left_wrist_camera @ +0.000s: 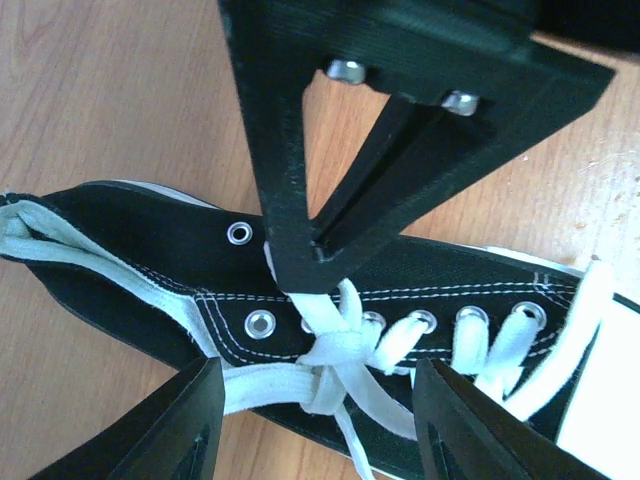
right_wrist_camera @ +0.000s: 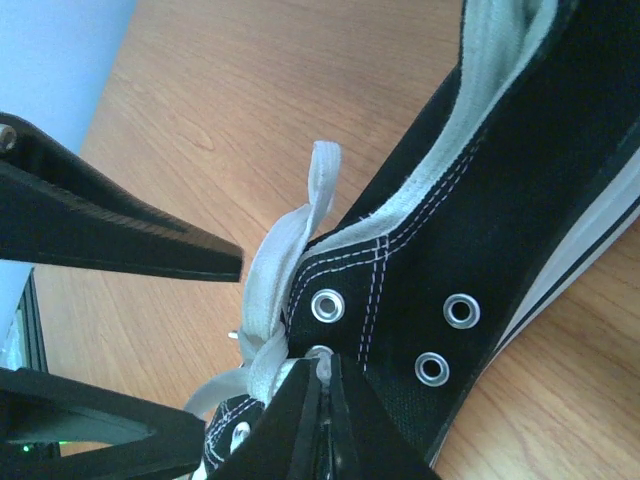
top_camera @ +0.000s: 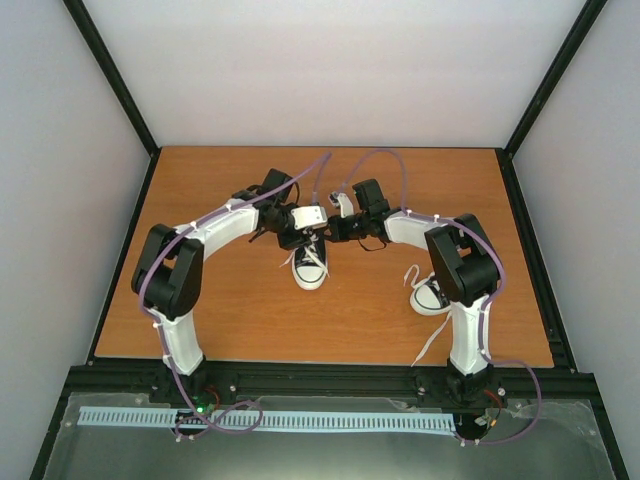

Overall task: Tie the shoes
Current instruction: Tie the shoelace on the shoe.

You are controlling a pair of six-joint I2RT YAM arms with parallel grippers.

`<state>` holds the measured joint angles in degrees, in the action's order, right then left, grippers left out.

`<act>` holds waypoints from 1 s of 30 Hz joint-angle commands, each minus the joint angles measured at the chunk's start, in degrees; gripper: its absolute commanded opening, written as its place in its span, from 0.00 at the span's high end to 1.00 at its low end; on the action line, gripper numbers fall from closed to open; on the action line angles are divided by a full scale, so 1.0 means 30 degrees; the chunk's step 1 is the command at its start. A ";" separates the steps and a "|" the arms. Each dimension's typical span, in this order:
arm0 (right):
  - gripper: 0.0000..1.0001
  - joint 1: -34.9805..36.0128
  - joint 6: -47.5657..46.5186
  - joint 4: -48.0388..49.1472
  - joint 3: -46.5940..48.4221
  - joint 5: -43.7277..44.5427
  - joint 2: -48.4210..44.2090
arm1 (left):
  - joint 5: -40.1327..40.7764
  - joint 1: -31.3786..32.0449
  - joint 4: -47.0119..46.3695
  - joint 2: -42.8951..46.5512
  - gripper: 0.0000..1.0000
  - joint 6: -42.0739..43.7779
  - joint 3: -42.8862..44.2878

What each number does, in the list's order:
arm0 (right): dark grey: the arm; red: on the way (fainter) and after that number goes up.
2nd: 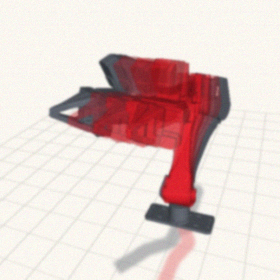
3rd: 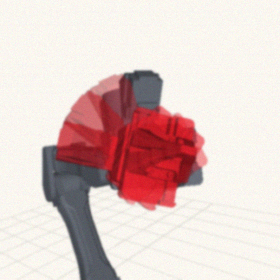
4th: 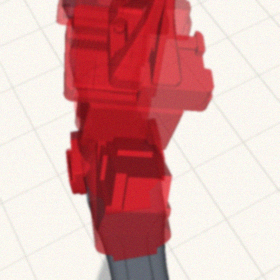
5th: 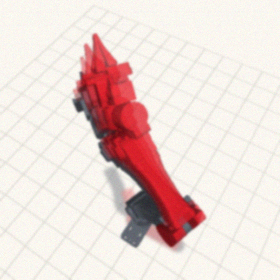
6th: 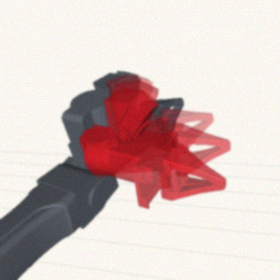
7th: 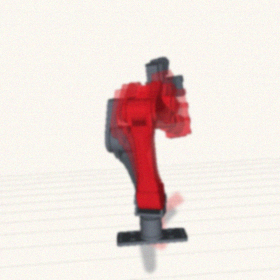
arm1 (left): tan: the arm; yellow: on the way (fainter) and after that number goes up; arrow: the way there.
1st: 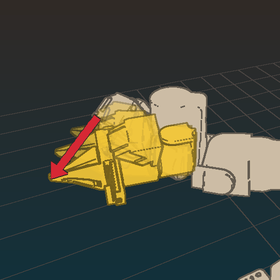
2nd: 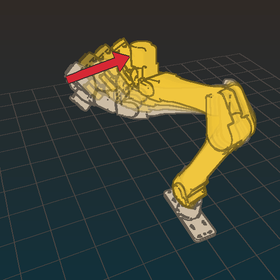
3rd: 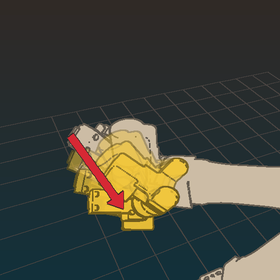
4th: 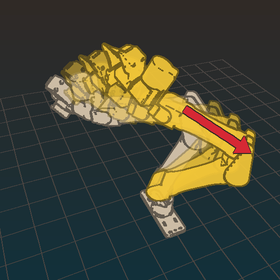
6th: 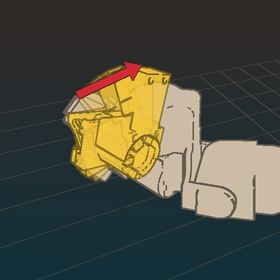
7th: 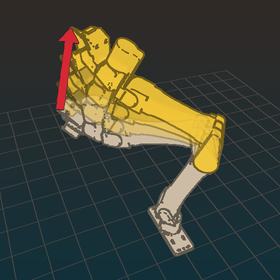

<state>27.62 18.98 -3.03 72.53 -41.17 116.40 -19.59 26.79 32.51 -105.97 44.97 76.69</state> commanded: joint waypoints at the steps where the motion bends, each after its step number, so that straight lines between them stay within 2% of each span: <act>1: 0.97 -0.0035 -0.0111 0.0394 0.0588 -0.0169 0.0355 | 0.0634 0.0298 -0.1013 -0.0517 0.44 0.0112 0.0776; 7: 0.97 -0.0063 -0.0317 0.0188 0.0570 -0.0274 -0.0237 | 0.0435 0.0460 -0.1433 -0.0985 0.45 0.0200 0.0896; 9: 0.97 -0.0068 -0.0401 0.0125 0.0456 -0.0204 -0.0539 | 0.0273 0.0501 -0.1418 -0.1150 0.52 0.0257 0.1014; 11: 0.97 -0.0066 -0.0531 -0.0011 0.0292 -0.0005 -0.0996 | 0.0434 0.0505 -0.1335 -0.1326 0.65 0.0484 0.0981; 12: 0.97 -0.0091 -0.0560 0.0003 0.0165 0.0094 -0.1181 | 0.0533 0.0505 -0.1282 -0.1399 0.68 0.0666 0.0915; 18: 0.97 -0.0433 -0.0445 0.0447 -0.0831 0.0293 -0.2520 | 0.0647 0.0479 -0.1035 -0.1639 0.75 0.1035 0.0580; 30: 0.97 -0.0975 -0.0531 0.0510 -0.1813 0.0306 -0.3360 | 0.0654 0.0335 -0.0787 -0.1678 0.76 0.1010 0.0340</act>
<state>25.43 17.85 -3.05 67.70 -40.10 107.61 -17.96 27.88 29.43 -110.24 46.87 77.54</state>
